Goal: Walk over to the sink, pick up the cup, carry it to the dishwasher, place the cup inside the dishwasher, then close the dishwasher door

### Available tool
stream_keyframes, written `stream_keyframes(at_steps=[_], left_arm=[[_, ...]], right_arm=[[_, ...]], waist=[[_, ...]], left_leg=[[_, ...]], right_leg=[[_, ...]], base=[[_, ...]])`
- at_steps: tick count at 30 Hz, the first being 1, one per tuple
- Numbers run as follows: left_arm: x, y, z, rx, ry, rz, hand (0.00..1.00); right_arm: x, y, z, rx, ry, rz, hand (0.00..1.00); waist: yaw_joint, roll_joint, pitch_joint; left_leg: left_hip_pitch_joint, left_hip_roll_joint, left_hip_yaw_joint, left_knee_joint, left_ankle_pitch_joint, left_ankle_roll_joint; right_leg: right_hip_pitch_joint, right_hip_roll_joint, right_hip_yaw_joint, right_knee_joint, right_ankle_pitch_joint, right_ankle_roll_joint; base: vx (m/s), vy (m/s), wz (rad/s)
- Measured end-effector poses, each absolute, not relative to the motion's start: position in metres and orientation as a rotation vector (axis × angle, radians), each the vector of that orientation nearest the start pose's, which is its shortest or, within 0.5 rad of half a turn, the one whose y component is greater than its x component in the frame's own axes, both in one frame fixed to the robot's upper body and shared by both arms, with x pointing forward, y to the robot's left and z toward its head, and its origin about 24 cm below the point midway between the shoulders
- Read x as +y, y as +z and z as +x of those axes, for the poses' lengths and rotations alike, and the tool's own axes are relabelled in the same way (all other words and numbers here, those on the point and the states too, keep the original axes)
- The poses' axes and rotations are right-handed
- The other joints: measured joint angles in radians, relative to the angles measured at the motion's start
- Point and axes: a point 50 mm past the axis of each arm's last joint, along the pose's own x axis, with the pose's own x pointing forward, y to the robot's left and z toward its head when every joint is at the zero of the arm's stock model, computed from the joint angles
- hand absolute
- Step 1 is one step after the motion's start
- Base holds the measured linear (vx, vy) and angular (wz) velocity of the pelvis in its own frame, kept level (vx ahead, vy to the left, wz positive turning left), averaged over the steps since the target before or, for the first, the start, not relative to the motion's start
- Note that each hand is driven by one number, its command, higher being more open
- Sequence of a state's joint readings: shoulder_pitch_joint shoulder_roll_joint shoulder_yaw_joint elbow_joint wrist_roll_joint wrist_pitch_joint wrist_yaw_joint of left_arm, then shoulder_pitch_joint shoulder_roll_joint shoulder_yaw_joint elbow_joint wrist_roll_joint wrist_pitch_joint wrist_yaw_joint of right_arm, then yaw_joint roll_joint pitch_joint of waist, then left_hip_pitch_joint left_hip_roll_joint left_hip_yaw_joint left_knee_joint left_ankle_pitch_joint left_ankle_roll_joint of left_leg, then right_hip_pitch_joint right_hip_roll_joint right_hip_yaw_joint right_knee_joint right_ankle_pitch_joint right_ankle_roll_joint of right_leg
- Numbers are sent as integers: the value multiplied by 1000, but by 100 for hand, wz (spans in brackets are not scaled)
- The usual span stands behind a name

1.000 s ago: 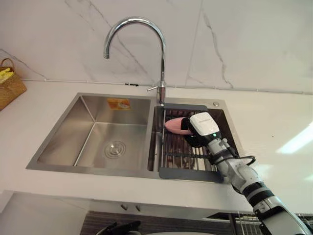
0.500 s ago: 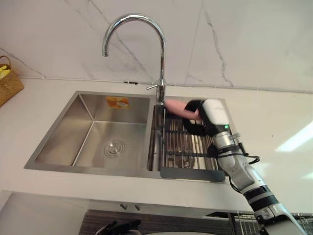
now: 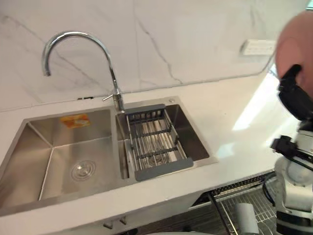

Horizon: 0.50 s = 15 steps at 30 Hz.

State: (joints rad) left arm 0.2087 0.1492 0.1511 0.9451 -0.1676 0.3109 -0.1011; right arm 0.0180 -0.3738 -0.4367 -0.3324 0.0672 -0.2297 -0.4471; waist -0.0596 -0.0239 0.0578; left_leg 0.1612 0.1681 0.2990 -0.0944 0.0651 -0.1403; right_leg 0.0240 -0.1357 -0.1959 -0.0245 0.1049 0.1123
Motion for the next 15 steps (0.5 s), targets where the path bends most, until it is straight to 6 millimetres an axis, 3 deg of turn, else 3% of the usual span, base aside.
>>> stream_keyframes(at_steps=[4,7,9,10,11,12,13,14,15], left_arm=[[221,-164,40,1412,200,-126,100],[223,-164,38,1439,200,-148,100],[227,-163,40,1446,237,-194,100],[230,-162,40,1456,279,-234,100],[229,-161,37,1419,332,-264,100],[229,-161,35,1407,351,-275,100],[230,-161,33,1409,372,-284,100],[233,-160,32,1416,376,-274,100],[241,-158,30,1433,403,-265,100]], right_arm=[[-313,172,182,-636,-920,-331,0],[-330,156,167,-540,-1034,-403,0],[-336,134,164,-437,-1106,-486,0],[-333,118,165,-359,-1109,-544,0],[-324,103,166,-285,-1086,-597,0],[-320,95,163,-248,-1071,-637,0],[-316,78,154,-174,-1035,-707,0],[-315,68,148,-128,-1011,-739,0],[-313,52,142,-53,-970,-766,0]], waist=[[-11,-7,-5],[-12,-10,-4],[-12,-12,-2],[-9,-21,3],[-1,-36,12],[7,-29,11],[4,-42,22],[-7,-59,18],[-16,-101,6]], left_leg=[[20,-1,75,0,-7,-3],[11,6,182,0,-16,-14],[-1,27,280,5,-19,-17],[3,34,343,6,-21,-7],[17,32,394,6,-33,18],[25,39,422,4,-35,21],[37,46,438,8,-38,15],[42,41,428,14,-45,4],[50,28,424,36,-52,-11]], right_leg=[[-47,3,50,28,-1,-2],[-117,-13,-22,29,-8,-15],[-166,-36,-203,40,-54,-96],[-191,-60,-335,78,-92,-170],[-214,-96,-449,133,-132,-213],[-220,-118,-499,180,-149,-220],[-244,-197,-527,363,-166,-228],[-235,-228,-520,435,-152,-224],[-199,-230,-509,416,-100,-112]], base=[[-35,20,-63],[-45,17,-108],[-14,2,-145],[-10,18,-174],[-17,8,-175],[-55,-27,-125],[-33,-66,-42],[7,-133,-15],[5,-166,-24]])
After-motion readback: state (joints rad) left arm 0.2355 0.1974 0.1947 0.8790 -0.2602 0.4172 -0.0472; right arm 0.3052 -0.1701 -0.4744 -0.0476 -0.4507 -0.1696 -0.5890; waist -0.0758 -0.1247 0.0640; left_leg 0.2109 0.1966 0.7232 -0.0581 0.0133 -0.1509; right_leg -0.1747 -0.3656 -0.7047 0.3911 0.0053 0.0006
